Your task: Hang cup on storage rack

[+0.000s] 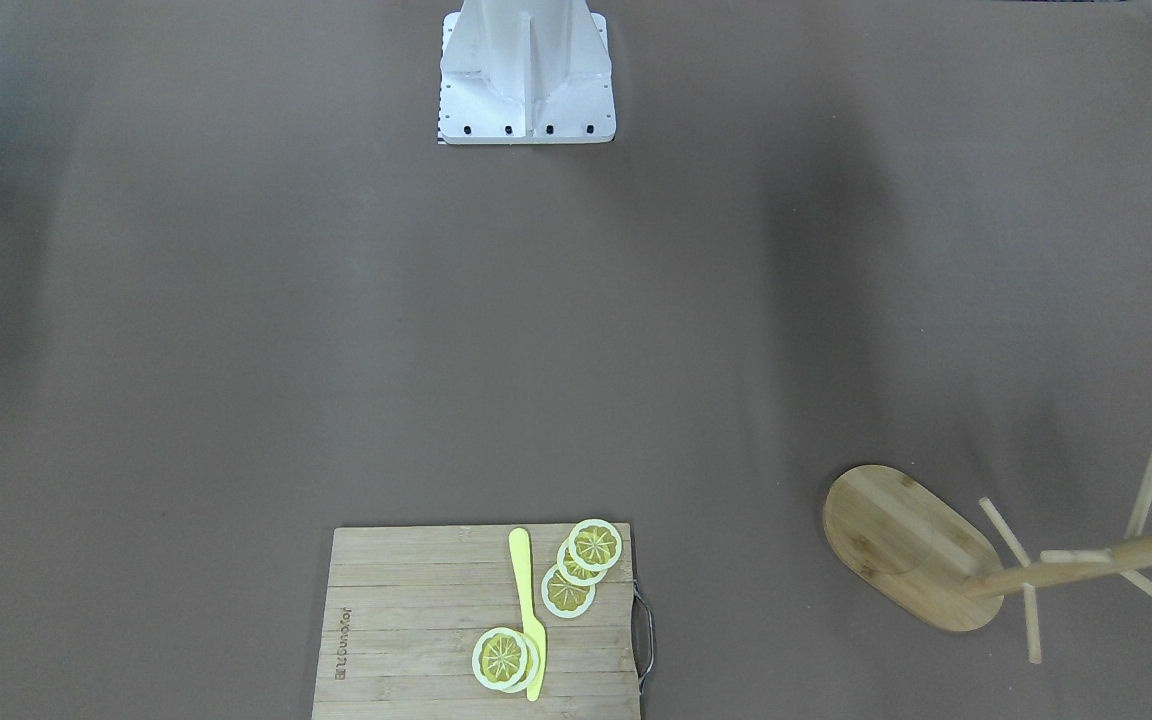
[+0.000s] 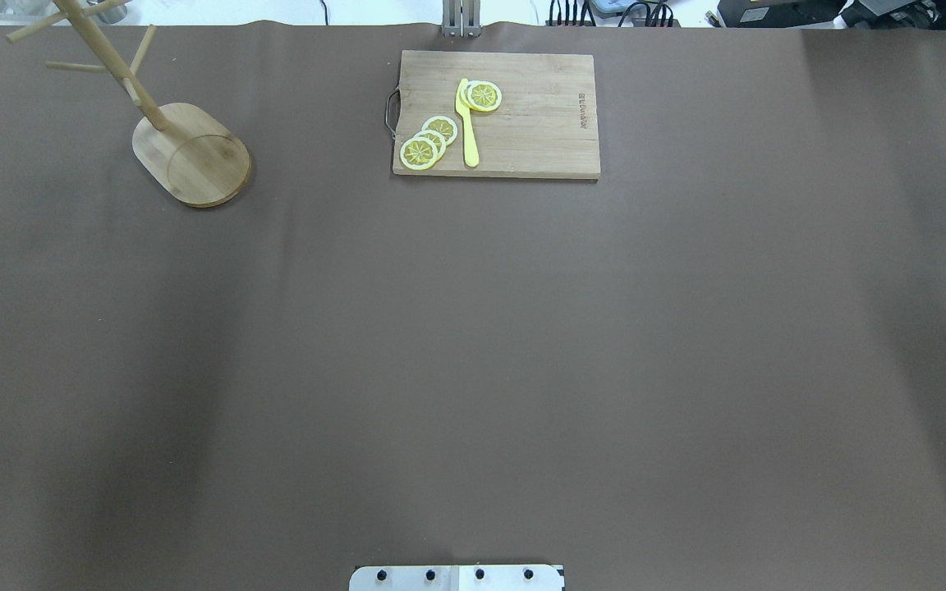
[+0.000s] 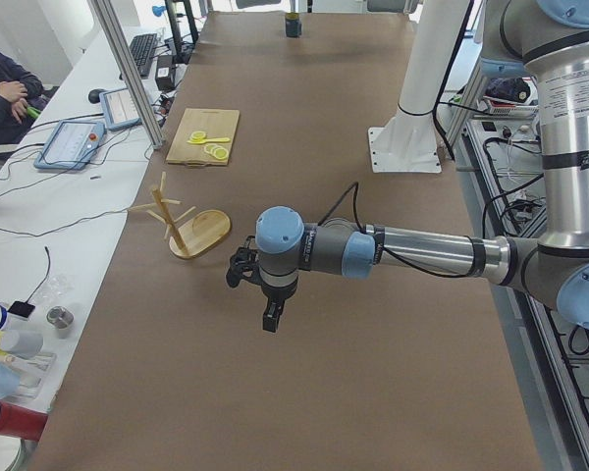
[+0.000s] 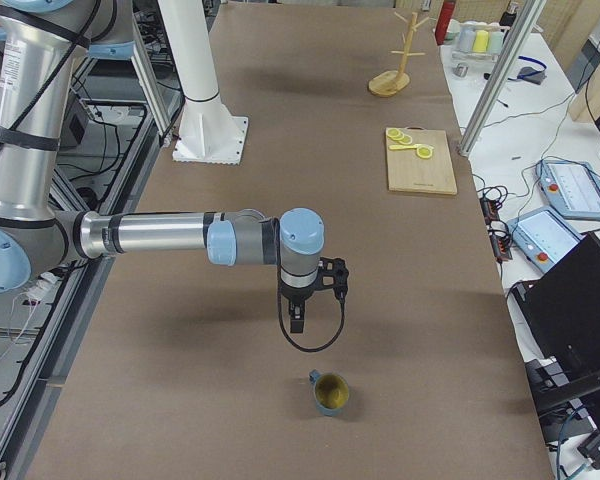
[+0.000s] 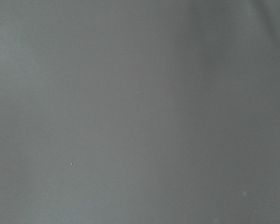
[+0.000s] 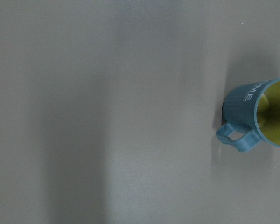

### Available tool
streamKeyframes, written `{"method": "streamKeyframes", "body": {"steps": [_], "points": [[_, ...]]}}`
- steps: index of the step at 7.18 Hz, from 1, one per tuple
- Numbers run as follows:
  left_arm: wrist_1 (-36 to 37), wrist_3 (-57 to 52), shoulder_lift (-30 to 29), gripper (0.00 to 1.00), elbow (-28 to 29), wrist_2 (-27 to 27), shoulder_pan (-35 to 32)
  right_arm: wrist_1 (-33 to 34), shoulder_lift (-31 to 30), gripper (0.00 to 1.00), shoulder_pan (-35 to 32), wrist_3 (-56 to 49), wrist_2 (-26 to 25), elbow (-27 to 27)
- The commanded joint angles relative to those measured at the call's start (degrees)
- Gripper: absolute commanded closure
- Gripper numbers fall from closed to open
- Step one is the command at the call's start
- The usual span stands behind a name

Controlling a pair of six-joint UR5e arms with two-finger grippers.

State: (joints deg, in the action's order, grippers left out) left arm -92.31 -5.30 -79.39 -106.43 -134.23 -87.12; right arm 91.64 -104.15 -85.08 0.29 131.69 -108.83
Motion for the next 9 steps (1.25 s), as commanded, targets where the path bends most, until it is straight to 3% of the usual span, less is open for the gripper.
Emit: {"method": "streamKeyframes", "body": {"steps": [1, 4, 7, 9], "points": [[-0.1, 0.5, 0.0, 0.01, -2.2, -0.2, -0.2, -0.1, 0.7, 0.0, 0.0, 0.0, -0.3, -0.9], [-1.8, 0.6, -1.8, 0.01, -3.2, -0.1, -0.2, -1.0, 3.8, 0.0, 0.0, 0.8, -0.6, -4.4], [-16.6, 1.9, -3.9, 0.01, 0.5, 1.1, -0.4, -0.9, 5.5, 0.0, -0.8, 1.1, -1.2, -3.8], [-18.2, 4.3, -3.8, 0.01, 0.4, 0.8, -0.8, -1.0, 4.7, 0.0, -1.2, 0.4, -1.2, -2.6]]}}
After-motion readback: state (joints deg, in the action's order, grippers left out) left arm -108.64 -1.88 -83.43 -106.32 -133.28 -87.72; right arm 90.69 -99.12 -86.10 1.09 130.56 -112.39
